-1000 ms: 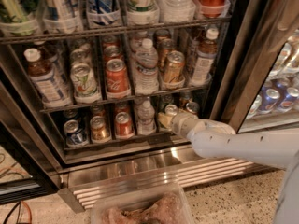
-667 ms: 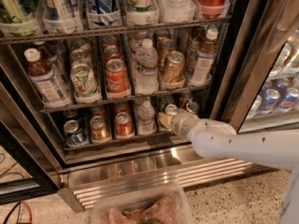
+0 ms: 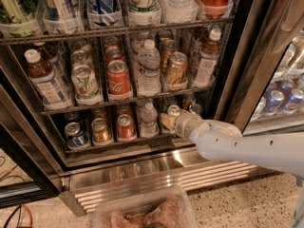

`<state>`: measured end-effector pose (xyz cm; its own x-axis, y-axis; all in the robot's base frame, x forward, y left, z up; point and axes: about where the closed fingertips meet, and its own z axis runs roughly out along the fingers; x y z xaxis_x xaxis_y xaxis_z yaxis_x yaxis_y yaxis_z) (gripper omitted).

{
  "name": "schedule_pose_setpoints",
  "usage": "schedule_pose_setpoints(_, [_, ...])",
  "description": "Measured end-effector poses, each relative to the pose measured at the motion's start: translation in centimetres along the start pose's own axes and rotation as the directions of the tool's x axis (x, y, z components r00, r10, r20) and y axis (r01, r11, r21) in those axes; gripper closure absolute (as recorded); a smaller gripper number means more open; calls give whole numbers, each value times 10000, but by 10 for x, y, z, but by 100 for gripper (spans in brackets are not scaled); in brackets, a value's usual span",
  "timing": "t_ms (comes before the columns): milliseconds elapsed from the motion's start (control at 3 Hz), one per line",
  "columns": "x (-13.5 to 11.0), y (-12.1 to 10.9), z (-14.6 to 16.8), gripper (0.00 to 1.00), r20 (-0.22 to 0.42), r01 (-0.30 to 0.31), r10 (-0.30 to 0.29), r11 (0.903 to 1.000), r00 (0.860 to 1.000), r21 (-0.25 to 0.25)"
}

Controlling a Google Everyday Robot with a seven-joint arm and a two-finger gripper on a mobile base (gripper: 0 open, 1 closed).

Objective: Pick green can from bottom shelf of fridge

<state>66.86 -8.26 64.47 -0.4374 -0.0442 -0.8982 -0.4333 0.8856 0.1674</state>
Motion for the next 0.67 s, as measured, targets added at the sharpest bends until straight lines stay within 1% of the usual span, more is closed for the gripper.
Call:
schedule_pose_setpoints(333, [-27, 6, -22, 100, -60, 270, -269, 9996, 9996, 109])
schedule_pose_setpoints(667, [-45, 13, -41, 100, -600, 343, -324, 9990, 9977, 300])
